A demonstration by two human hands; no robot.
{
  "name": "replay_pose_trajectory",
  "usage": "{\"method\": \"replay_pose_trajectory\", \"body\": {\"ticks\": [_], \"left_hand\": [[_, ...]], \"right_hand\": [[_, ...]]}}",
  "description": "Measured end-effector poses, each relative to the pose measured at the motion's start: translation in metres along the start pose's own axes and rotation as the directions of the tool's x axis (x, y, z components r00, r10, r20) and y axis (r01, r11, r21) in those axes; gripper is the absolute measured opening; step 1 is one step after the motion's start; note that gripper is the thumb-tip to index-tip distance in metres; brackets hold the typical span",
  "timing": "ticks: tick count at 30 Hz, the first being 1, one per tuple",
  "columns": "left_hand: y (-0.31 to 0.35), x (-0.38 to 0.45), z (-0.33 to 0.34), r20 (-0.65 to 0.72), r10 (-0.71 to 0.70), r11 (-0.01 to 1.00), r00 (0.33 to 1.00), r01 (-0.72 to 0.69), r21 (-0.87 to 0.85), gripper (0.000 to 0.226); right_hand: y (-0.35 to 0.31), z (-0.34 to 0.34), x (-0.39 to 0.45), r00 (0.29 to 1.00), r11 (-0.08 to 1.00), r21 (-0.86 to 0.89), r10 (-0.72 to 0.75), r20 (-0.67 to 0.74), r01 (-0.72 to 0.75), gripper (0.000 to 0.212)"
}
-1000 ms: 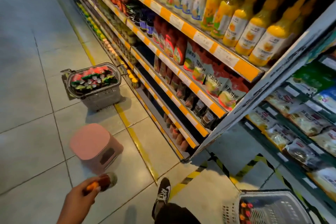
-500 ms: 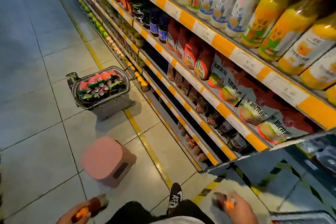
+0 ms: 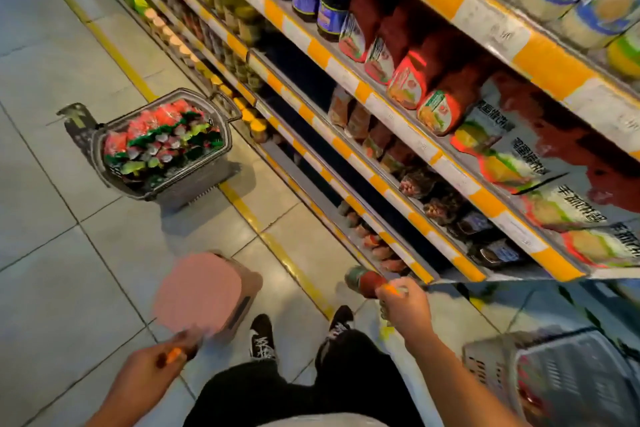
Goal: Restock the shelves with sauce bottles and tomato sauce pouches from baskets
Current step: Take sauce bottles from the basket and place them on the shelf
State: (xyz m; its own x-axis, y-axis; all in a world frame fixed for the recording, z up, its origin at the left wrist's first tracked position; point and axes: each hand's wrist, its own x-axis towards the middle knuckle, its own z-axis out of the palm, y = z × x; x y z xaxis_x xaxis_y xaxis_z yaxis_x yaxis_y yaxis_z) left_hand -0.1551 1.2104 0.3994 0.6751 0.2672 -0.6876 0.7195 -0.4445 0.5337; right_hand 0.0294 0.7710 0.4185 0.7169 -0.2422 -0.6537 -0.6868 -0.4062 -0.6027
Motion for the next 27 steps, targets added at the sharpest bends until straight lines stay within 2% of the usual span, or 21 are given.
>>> {"method": "replay_pose_trajectory", "body": {"ticks": [1,3,6,10,12,15,22,27], "left_hand": [[0.013,0.017,-0.009,-0.017,-0.013,1.000,1.000,0.013,0.014,0.033],[0.036,0.049,-0.017,-0.010,0.074,0.989,0.997,-0.072,0.133,0.041],[0.061,0.105,-0.008,0.071,0.137,0.980,0.988,-0.145,0.138,0.034],[0.091,0.196,0.031,0.051,0.271,0.940,0.961,-0.276,0.203,0.023],[0.101,0.238,0.063,0.073,0.287,0.943,0.955,-0.295,0.151,0.020],[0.122,0.300,0.113,0.074,0.330,0.942,0.941,-0.333,0.036,0.037],[0.139,0.443,0.233,0.032,0.379,0.922,0.925,-0.374,-0.100,0.024],[0.150,0.511,0.295,0.023,0.361,0.921,0.932,-0.353,-0.163,0.023]], "right_hand": [[0.002,0.009,0.001,1.000,1.000,0.018,0.015,-0.004,-0.015,0.022],[0.008,0.025,0.007,0.998,0.997,0.049,0.066,-0.009,-0.066,0.021],[0.029,0.047,0.032,0.989,0.984,0.111,0.143,-0.020,-0.140,0.017],[0.057,0.079,0.081,0.987,0.983,0.107,0.158,-0.044,-0.152,0.019],[0.068,0.090,0.111,0.984,0.981,0.097,0.171,-0.045,-0.166,0.020],[0.078,0.105,0.161,0.984,0.983,0.088,0.169,-0.063,-0.163,0.019],[0.105,0.150,0.290,0.978,0.976,0.149,0.174,-0.119,-0.156,0.017],[0.110,0.181,0.365,0.966,0.945,0.290,0.202,-0.164,-0.149,0.023]]}}
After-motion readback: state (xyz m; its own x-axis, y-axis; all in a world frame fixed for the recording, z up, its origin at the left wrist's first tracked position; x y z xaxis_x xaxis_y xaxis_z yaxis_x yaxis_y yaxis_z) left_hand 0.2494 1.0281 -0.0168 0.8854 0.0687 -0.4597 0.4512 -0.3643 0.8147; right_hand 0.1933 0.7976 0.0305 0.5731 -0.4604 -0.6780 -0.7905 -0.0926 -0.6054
